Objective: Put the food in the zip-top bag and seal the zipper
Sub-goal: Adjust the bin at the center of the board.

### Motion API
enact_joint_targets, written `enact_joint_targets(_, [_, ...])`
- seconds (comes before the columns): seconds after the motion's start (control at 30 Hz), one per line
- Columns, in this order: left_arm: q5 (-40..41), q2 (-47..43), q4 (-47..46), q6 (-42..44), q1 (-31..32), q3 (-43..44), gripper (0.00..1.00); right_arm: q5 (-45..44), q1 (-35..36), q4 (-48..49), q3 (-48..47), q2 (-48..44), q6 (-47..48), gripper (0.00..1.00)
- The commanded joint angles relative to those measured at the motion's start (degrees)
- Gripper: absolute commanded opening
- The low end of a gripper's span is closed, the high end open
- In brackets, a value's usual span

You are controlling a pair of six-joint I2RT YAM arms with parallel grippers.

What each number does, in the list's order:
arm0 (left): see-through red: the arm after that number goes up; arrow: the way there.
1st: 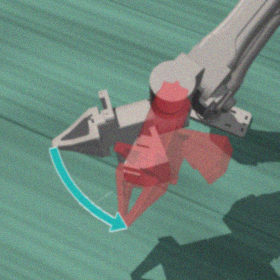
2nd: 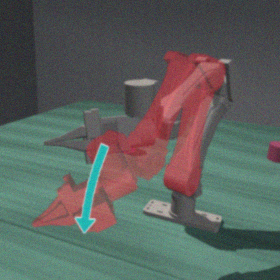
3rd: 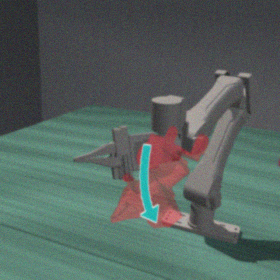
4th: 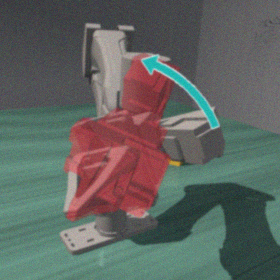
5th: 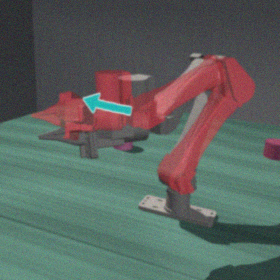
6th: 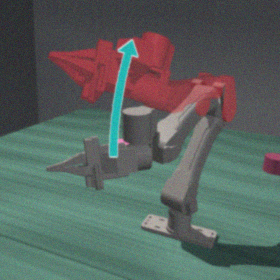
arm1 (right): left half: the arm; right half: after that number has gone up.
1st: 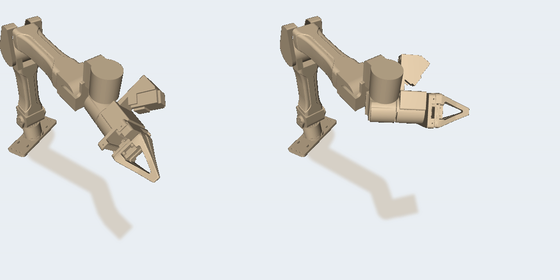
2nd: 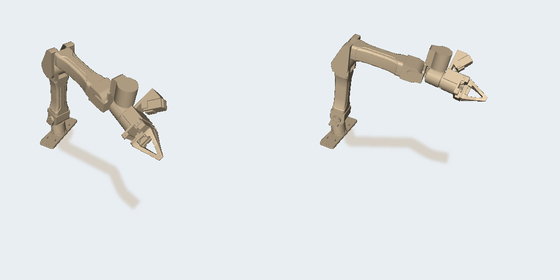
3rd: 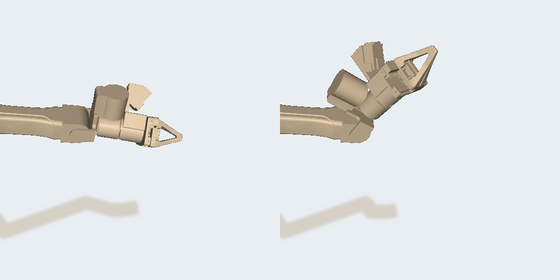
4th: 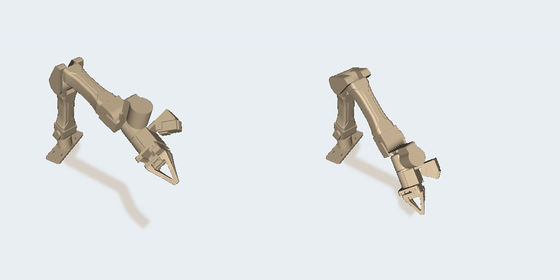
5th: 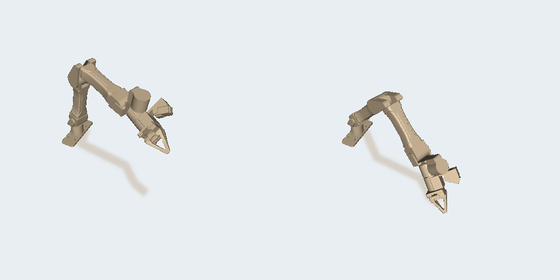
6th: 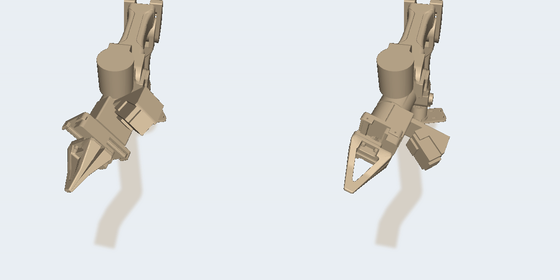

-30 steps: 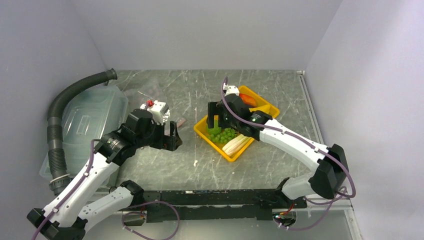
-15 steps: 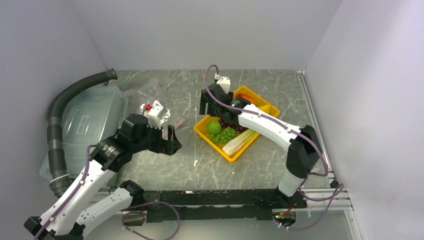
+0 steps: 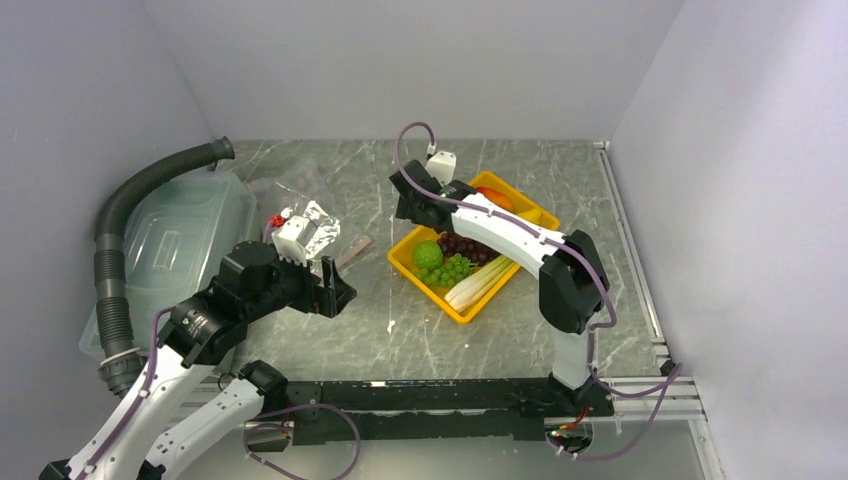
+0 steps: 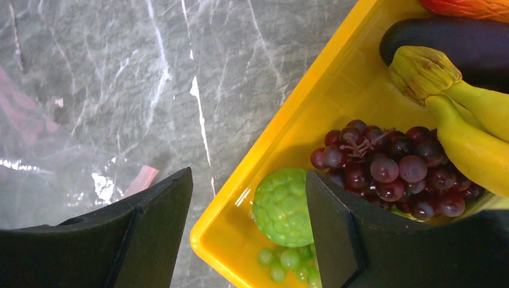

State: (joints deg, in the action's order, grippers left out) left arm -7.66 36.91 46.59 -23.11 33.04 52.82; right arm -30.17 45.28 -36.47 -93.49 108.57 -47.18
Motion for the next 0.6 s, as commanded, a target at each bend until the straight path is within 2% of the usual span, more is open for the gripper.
enact_joint_targets(0.0, [0.7,-0.9,-1.9,0.3,0.2,0.0,0.99,-1.5,-2.1,0.1,-3.5,1.4,-4.1,0.72])
enact_joint_targets(0.57, [0.2,-0.9,-1.9,0.6,0.2,0.0,0.99,0.6,-7.2,-0.6,-7.4,9.7,-9.9,0.58])
